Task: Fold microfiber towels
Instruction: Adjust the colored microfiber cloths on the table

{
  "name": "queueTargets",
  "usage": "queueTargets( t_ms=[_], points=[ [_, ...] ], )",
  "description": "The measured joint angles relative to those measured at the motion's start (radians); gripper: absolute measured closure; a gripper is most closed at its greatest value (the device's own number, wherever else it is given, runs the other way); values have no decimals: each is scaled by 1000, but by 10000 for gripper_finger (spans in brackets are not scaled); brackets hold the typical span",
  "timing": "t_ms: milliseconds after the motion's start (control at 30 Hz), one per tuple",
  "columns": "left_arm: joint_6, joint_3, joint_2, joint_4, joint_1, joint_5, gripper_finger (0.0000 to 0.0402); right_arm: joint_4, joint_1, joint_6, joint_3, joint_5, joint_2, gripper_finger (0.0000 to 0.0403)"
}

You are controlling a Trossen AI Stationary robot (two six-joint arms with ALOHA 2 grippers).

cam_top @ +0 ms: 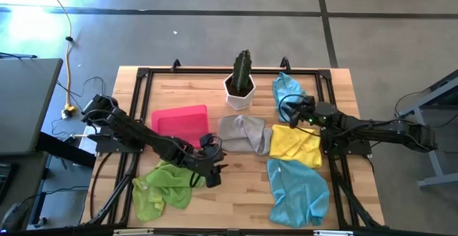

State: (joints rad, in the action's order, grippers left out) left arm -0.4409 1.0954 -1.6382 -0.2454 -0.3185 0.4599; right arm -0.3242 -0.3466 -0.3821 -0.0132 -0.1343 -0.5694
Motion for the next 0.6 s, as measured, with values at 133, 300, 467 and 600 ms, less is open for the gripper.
queueTargets(
  t_ms=[133,300,467,600],
  points=[
    [33,0,0,48,6,-3,223,-134,0,33,0,177,0,226],
    [18,0,0,99,22,-3,223,-165,0,-45,-10,265,0,226],
    [-1,0,0,124,58,1,223,-54,0,1,-101,243,0,226],
    [-34,0,0,124,88,0,223,248,0,34,-232,191,-17,226]
  ],
)
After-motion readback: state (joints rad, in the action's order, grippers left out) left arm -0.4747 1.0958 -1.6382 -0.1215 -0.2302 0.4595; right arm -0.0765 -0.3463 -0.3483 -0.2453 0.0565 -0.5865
